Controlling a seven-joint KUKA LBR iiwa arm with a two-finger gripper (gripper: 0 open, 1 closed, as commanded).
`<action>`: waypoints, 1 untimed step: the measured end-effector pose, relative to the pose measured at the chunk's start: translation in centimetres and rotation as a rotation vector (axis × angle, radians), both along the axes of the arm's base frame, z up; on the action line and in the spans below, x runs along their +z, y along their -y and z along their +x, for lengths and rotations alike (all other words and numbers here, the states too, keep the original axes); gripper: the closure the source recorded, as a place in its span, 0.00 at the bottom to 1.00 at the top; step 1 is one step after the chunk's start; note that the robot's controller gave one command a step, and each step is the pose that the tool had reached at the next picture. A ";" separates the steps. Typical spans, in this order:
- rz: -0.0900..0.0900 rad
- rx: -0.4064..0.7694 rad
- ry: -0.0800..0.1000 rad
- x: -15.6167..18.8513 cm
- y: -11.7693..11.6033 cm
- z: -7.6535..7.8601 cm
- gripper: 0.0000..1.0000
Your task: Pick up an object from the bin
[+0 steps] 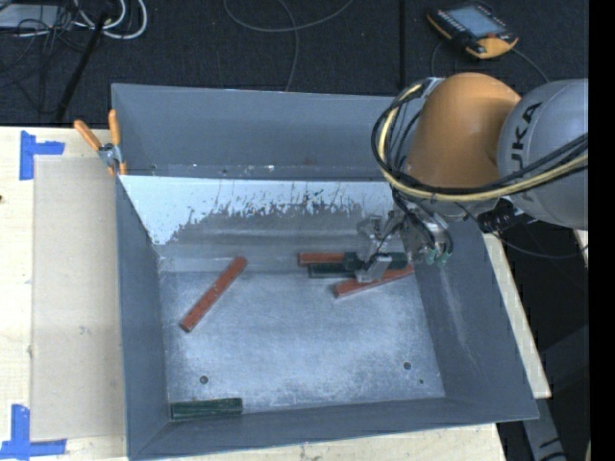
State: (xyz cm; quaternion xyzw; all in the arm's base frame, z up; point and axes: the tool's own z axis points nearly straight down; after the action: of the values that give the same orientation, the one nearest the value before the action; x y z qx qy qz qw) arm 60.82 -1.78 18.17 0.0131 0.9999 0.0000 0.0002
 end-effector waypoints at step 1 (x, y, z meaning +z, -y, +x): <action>0.000 0.001 0.000 0.0 0.0 0.0 1.00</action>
Offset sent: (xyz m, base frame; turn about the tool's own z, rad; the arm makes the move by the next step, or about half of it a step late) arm 0.0056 -0.0161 0.0624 -0.0850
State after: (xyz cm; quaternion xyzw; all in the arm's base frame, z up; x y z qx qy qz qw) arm 60.82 -1.77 18.17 0.0128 0.9999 0.0000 0.0002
